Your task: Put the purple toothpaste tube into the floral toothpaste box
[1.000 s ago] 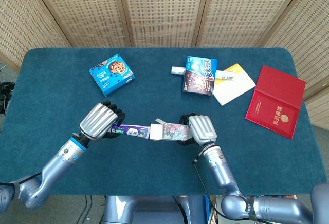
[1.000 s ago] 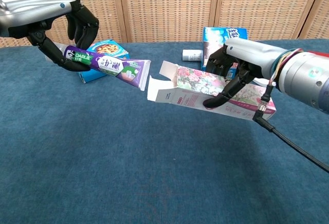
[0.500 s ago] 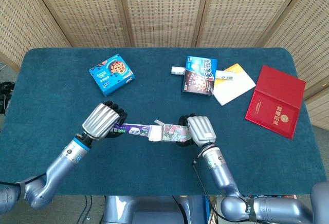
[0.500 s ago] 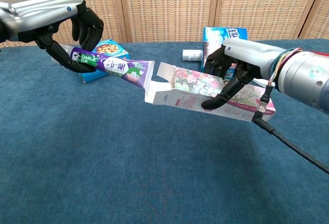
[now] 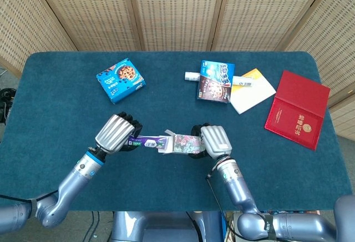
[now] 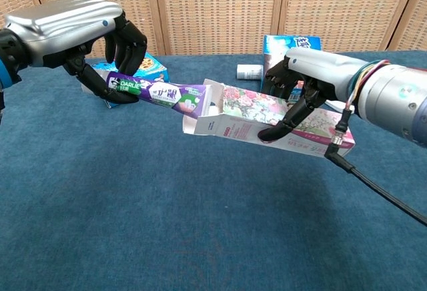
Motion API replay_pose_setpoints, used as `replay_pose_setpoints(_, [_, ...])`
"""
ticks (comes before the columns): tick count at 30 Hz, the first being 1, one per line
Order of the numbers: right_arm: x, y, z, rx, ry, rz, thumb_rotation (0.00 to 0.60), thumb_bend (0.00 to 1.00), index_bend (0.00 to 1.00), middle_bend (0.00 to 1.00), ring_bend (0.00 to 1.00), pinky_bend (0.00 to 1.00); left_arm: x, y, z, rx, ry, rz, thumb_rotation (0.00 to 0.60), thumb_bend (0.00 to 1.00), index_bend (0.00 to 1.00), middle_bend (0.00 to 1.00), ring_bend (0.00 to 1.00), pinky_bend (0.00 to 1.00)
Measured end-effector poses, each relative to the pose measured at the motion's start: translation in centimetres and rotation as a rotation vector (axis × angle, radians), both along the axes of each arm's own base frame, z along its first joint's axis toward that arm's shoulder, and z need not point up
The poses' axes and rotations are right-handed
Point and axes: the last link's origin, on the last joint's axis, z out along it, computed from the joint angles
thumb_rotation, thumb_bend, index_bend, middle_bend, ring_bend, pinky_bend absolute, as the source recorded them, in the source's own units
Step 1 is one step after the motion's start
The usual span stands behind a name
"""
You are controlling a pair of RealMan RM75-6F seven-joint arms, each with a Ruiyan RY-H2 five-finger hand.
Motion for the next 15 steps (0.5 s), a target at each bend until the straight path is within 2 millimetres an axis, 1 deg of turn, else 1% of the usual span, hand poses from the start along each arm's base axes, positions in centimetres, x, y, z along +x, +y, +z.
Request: replay_pose_setpoints(15, [0.3,0.2,0.0,0.009,-0.012,0.0,0.6,0.12,0.57,0.47,0.36,0.48,0.4,-0.4,-1.7,0.006,-0.03,0.014,0.6,0.32,0.89,0.67,0.52,0.48])
